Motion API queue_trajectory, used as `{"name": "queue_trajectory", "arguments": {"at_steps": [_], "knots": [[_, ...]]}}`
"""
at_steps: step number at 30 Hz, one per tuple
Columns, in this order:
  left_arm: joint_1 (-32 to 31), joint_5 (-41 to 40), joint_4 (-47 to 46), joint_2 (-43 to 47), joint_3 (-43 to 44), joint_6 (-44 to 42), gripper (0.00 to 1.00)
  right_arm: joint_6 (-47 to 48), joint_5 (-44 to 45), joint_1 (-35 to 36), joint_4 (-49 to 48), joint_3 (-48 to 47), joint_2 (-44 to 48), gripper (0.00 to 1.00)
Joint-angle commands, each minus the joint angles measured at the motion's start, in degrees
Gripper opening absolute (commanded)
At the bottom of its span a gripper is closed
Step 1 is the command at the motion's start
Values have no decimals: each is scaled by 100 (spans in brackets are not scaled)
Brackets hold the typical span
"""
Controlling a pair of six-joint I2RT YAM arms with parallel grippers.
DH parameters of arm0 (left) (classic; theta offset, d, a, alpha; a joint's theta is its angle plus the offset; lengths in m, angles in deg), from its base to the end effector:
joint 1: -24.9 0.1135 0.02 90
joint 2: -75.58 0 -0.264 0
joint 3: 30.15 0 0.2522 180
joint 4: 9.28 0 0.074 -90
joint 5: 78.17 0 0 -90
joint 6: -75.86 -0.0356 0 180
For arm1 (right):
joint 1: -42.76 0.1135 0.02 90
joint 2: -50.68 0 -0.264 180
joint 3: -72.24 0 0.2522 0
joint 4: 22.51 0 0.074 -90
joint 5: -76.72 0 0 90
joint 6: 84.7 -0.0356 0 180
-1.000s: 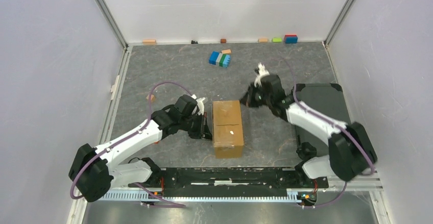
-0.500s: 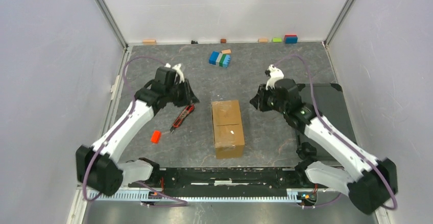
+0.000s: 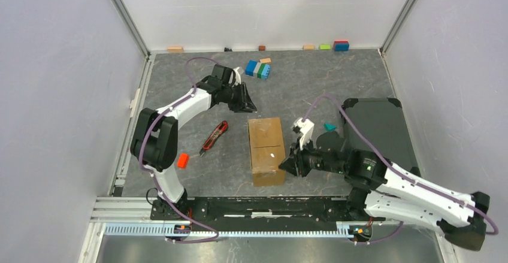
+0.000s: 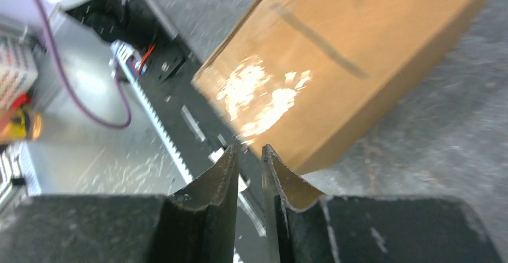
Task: Unpack the express box
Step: Open the express box at the center of the board.
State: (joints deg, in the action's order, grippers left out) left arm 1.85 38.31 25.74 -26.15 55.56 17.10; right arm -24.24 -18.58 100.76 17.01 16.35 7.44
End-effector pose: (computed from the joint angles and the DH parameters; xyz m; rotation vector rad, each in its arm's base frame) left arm 0.3459 -0.1644 0.2201 0.0299 2.5874 -0.9561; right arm 0.0880 0.1471 0.3001 -0.6026 2.1213 1.0105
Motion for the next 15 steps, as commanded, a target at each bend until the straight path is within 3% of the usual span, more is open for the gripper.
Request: {"name": "queue_trajectory", "arguments": {"at_steps": [1,9,15], "knots": [[-192,372,-403,-132,358,94,33,-254,558,922,-74,78,-289,25],[-218,419,-335,16,20,86,28,-370,777,1161,-474,478,-819,25],[-222,493,-315,442,-505,102,24,-406,1991,762,-186,464,-1010,25]]}}
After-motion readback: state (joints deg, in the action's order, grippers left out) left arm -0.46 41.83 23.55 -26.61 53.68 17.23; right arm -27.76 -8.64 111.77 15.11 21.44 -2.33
